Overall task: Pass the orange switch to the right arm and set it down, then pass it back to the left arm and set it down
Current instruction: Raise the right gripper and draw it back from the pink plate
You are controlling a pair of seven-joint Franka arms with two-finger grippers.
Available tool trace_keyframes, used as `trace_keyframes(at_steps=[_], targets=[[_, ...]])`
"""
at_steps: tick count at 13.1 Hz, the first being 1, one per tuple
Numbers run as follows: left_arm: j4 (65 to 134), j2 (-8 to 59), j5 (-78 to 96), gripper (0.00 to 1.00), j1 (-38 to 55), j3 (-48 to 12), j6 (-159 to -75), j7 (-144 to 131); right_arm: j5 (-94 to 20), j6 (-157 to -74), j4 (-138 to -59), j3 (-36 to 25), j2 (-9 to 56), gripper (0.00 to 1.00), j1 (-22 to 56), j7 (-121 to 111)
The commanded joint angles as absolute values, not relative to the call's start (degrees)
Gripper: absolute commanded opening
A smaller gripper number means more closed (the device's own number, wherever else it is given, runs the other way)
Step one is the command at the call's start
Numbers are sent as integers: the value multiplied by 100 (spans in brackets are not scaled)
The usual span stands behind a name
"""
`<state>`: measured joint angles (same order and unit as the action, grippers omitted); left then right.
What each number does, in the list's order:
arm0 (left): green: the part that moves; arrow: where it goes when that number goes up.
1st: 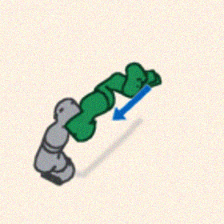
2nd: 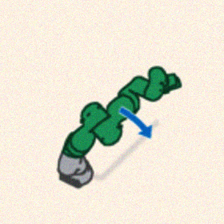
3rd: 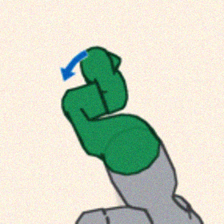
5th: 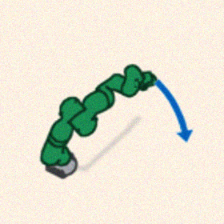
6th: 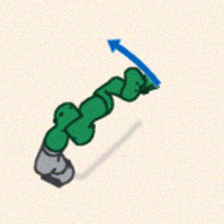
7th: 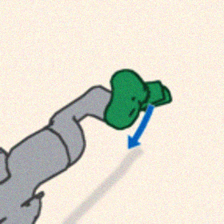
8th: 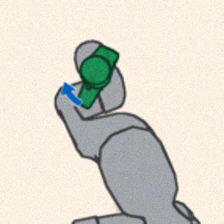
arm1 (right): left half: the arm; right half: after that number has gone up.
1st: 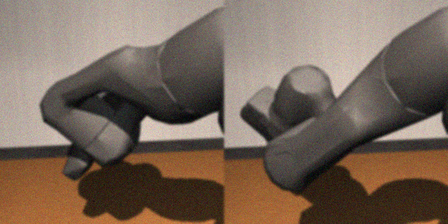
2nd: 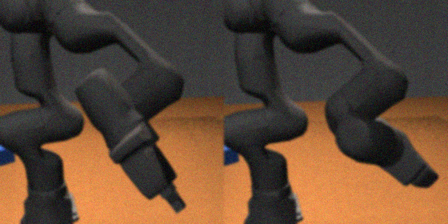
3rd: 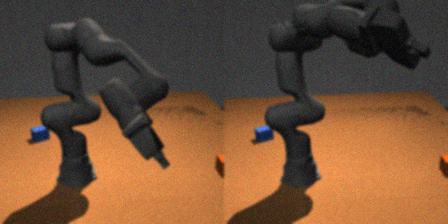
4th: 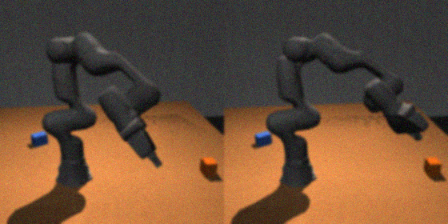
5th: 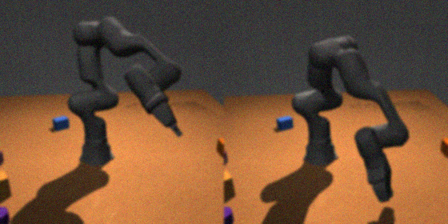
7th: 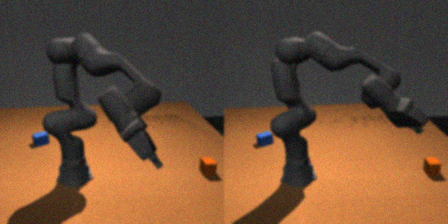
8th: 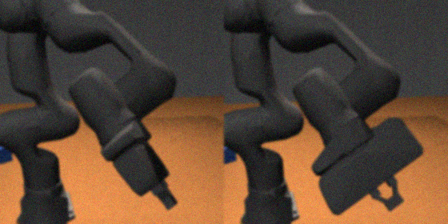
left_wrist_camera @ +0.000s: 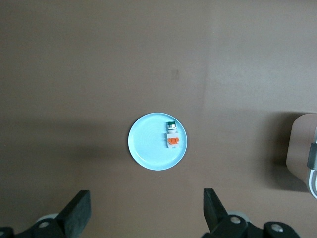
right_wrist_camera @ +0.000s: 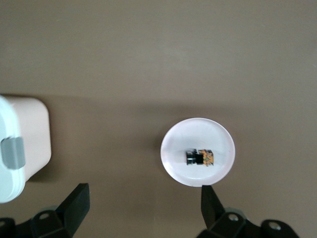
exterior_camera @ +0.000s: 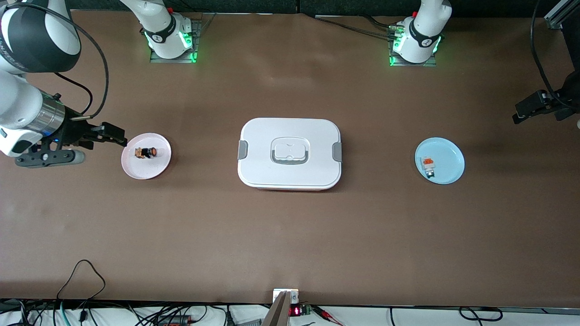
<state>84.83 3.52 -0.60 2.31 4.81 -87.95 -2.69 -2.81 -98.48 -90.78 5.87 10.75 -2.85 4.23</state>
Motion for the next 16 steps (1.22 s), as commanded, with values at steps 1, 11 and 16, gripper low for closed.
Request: trace_keyframes(at_steps=[1,11,16], targets=[[8253,457,53,100,176,475,-8631,-114,-89,-9659,-8868,-147,1064,100,-290,571],[8262,466,44,100,88,475,-8631,246,116,-8314,-8227,-290,949,100,-289,-342],[8262,466,44,100,88,475,-8631,246,140,-8419,-8226,-255,879,100,-299,-273]])
